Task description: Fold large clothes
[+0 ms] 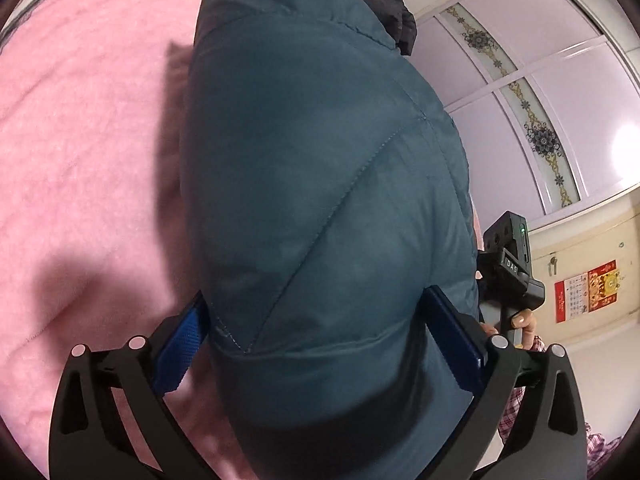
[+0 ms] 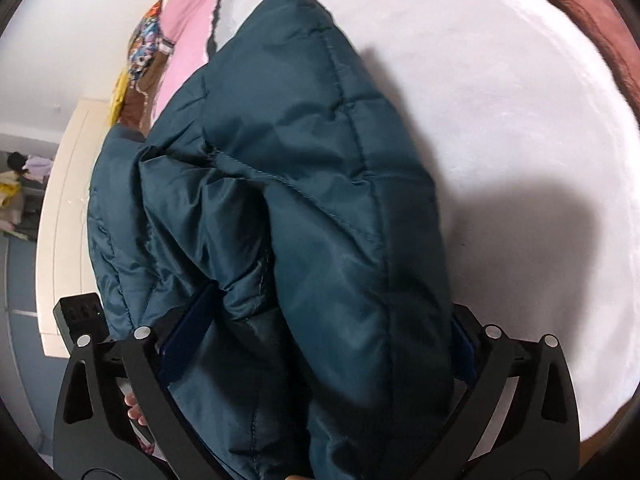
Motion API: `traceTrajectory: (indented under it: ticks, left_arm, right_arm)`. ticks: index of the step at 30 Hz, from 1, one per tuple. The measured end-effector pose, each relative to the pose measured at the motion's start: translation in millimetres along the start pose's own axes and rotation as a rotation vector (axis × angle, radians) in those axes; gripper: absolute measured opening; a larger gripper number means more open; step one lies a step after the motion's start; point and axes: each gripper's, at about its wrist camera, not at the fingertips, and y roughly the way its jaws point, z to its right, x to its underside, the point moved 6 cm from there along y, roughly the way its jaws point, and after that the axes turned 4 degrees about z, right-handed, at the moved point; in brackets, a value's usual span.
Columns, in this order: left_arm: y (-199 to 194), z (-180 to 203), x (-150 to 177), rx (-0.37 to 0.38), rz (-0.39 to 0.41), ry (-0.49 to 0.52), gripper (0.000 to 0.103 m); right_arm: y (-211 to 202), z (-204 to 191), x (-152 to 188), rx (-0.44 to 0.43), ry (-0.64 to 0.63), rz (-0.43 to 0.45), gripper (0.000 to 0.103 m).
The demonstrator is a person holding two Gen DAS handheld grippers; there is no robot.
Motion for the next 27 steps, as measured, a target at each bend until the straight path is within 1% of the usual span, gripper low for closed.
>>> traceTrajectory:
  ticks: [1, 2, 3, 4, 5, 6, 8, 9, 12, 13, 15, 18, 21, 22, 25, 27]
  left_arm:
    - [-2, 1, 0, -0.001, 0.003, 0.005, 0.090]
    - [-4, 3, 1, -0.007, 0.009, 0.016, 0.084]
    - [-5, 6, 0, -0.012, 0.018, 0.024, 0.080]
    - [-8, 9, -1, -0.014, 0.030, 0.030, 0.074]
    - [-11, 10, -2, -0.012, 0.039, 0.035, 0.067]
    - [-14, 12, -2, -0.009, 0.050, 0.040, 0.063]
    - [-24, 15, -4, -0.004, 0.083, 0.056, 0.053]
    - [-28, 16, -6, -0.001, 0.099, 0.064, 0.051]
    - [-48, 17, -12, -0.029, 0.155, 0.104, 0.047]
    - [-56, 16, -15, -0.043, 0.174, 0.120, 0.046]
    - [-71, 10, -22, -0.056, 0.195, 0.120, 0.046]
    - [-103, -8, -31, -0.109, 0.243, 0.122, 0.046]
    - [-132, -34, -36, -0.152, 0.277, 0.092, 0.046]
    - [-143, -47, -38, -0.177, 0.291, 0.075, 0.046]
    - [-163, -75, -40, -0.213, 0.304, 0.028, 0.046]
    - [-169, -91, -40, -0.217, 0.303, -0.001, 0.047]
  right_arm:
    - [-1, -1, 0, -0.016, -0.010, 0.003, 0.088]
    - [-5, -1, 4, -0.038, -0.017, 0.008, 0.075]
    - [-8, -4, 5, -0.081, -0.021, 0.009, 0.058]
    - [-11, -7, 6, -0.115, -0.016, 0.011, 0.055]
    - [-12, -11, 8, -0.114, -0.027, 0.015, 0.047]
    - [-14, -14, 10, -0.111, -0.045, 0.019, 0.040]
    - [-19, -22, 12, -0.126, -0.058, 0.030, 0.033]
    - [-22, -29, 13, -0.132, -0.074, 0.041, 0.031]
    - [-28, -48, 18, -0.156, -0.122, 0.059, 0.025]
    - [-28, -55, 20, -0.172, -0.131, 0.063, 0.025]
    - [-25, -66, 29, -0.192, -0.152, 0.065, 0.024]
    - [-7, -97, 32, -0.219, -0.190, 0.048, 0.024]
    - [21, -132, 30, -0.234, -0.223, 0.025, 0.024]
    - [31, -145, 29, -0.236, -0.234, 0.016, 0.024]
    - [65, -183, 30, -0.216, -0.285, -0.020, 0.024]
    - [79, -194, 31, -0.195, -0.320, -0.035, 0.024]
